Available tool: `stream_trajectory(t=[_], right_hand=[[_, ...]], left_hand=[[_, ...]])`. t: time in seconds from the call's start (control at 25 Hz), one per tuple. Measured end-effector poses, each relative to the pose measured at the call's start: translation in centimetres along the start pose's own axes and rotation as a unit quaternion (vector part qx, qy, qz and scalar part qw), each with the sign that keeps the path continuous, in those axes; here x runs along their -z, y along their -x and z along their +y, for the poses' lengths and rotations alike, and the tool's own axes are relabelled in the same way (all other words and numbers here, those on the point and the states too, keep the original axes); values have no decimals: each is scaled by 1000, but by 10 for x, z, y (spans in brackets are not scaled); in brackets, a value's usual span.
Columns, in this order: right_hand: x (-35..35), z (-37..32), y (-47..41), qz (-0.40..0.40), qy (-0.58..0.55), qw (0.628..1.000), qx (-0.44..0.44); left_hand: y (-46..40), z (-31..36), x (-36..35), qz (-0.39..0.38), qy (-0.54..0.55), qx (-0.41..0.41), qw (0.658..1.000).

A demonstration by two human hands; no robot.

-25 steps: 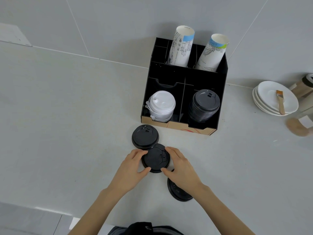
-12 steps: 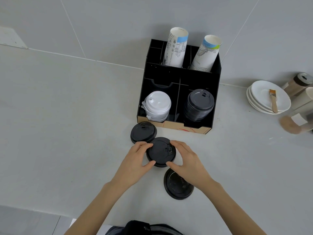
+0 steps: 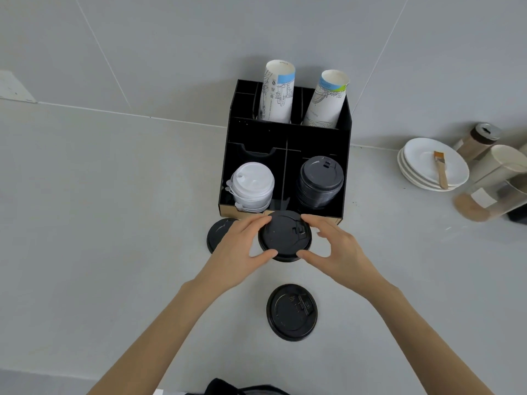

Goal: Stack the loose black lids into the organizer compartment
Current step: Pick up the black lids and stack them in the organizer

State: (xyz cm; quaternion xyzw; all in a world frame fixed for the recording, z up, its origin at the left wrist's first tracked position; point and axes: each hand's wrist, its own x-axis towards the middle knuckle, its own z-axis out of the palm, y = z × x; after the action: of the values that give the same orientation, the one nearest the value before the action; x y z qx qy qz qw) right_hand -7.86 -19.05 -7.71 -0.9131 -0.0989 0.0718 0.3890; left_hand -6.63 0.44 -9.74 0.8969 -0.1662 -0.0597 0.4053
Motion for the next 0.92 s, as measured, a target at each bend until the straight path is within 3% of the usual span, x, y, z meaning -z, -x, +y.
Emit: stream_trajectory(t=[0.36, 0.68, 0.92], right_hand=[[41, 4, -16, 24, -1, 1000, 16], [65, 16, -43, 52, 39, 997, 34], [80, 28, -69, 31, 82, 996, 31]], left_hand=[[-41, 26, 9, -15, -9, -29, 999], [-81, 42, 5, 15, -15, -21, 1000], [-108, 49, -8, 42, -37, -7, 998]])
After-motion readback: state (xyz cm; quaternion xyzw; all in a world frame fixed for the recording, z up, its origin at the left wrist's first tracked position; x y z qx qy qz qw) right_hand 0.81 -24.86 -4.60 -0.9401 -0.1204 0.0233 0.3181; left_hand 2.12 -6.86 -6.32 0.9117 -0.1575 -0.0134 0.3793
